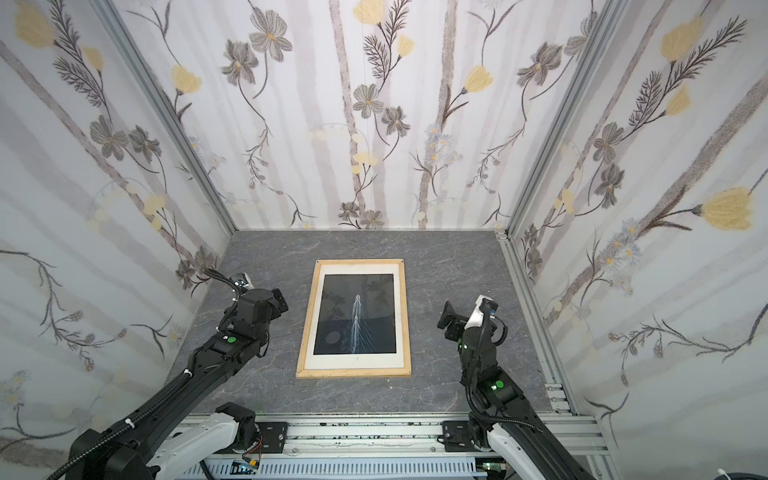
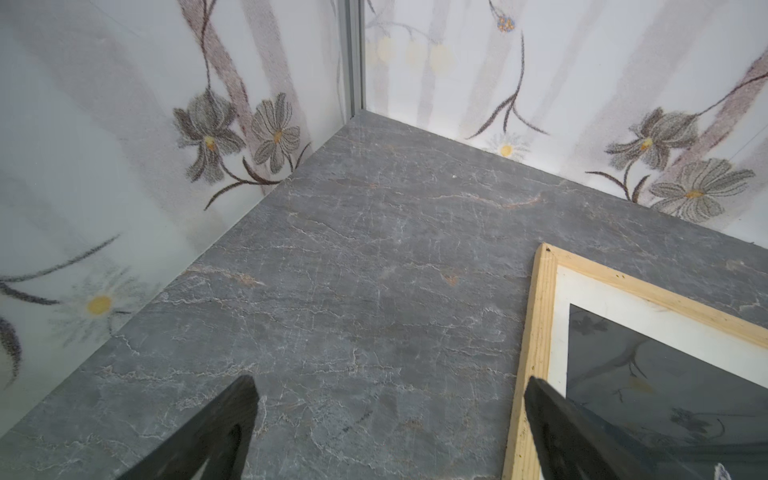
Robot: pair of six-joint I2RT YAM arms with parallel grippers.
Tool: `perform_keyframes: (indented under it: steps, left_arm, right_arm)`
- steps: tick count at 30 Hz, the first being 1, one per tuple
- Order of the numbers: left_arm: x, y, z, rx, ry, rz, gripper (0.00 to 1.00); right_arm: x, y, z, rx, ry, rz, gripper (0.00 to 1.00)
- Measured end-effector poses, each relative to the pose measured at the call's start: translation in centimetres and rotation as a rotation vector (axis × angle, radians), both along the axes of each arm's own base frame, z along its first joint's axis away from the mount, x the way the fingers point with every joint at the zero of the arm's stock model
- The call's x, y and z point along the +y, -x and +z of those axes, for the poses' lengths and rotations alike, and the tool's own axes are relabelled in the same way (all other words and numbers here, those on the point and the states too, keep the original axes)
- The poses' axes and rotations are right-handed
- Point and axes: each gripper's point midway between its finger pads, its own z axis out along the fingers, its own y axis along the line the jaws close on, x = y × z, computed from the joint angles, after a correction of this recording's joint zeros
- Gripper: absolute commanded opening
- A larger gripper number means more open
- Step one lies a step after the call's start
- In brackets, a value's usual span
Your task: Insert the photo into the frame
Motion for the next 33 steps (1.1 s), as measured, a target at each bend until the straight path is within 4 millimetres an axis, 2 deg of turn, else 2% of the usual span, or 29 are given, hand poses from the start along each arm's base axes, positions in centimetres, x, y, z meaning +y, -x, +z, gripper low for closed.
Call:
perform_keyframes:
  steps: [3,8,14,18,27,29,33]
  left_arm:
    - [0.7,0.3,-0.2,-0.023,-0.03,0.022,0.99]
    - [1.6,1.4,-1.4,-0.066,-0.095,0.028,1.0]
    - [2.9,2.8,-2.0,-0.165,-0.151,0.055,1.0]
    - [3.3,3.1,-2.2,-0.198,-0.164,0.073,1.0]
    - [3.6,2.8,-5.2,-0.094,-0.228,0.089,1.0]
    - [3.6,2.8,-6.2,-0.044,-0.238,0.091,1.0]
    - [3.6,2.3,-7.1,0.022,-0.264,0.103,1.0]
  right_arm:
    - [-1.0,0.5,0.7,-0.066,0.015,-0.039,1.0]
    - [-2.4,1.1,0.7,-0.101,0.098,-0.101,1.0]
    - [-4.2,1.4,-2.0,-0.028,0.208,-0.205,1.0]
    - [-5.1,1.4,-2.5,-0.004,0.253,-0.26,1.0]
    - [-5.3,1.3,-6.7,0.133,0.384,-0.26,1.0]
    - [-5.4,1.2,-7.0,0.154,0.394,-0.267,1.0]
    - [-6.3,1.5,-7.0,0.175,0.399,-0.331,1.0]
